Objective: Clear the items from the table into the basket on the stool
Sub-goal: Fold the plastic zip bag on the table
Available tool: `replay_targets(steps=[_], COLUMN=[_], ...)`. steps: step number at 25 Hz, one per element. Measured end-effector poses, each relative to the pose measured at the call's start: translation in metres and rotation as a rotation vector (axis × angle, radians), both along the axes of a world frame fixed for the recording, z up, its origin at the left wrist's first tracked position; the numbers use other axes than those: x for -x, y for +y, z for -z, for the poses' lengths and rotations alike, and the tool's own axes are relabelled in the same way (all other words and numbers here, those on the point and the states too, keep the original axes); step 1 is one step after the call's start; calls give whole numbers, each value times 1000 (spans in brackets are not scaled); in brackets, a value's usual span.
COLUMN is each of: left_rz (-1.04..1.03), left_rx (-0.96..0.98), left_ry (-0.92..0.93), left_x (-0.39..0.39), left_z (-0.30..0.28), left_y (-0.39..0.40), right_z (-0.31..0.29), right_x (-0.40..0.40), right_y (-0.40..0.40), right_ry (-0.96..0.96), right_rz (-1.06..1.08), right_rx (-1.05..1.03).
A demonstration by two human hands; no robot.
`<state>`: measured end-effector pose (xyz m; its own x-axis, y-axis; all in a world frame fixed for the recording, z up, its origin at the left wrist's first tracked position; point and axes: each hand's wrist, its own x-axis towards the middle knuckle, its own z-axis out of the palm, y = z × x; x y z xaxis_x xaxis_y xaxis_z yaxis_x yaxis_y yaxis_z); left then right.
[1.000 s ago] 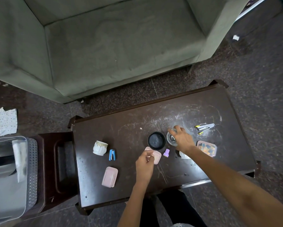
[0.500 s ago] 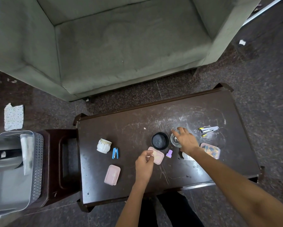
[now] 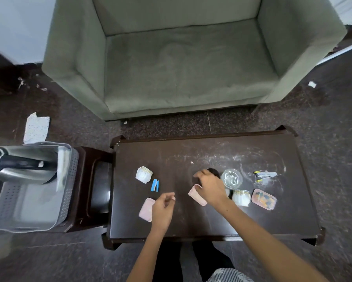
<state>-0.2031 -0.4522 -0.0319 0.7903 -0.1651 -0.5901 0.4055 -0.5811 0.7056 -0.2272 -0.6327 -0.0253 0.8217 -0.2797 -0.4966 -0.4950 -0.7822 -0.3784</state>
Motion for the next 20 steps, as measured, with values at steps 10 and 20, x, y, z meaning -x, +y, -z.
replay_targets(steps=[10,20], left_rz=[23,-182], left_rx=[-21,22], left_ry=[58,22], left_x=[-59,-136], left_z=[6,-5], left_y=[107,194], right_z=[8,4], right_x=[-51,-159], right_y=[123,232], right_ry=[22,-115], right_rz=[17,-105], right_rx=[-41,-105])
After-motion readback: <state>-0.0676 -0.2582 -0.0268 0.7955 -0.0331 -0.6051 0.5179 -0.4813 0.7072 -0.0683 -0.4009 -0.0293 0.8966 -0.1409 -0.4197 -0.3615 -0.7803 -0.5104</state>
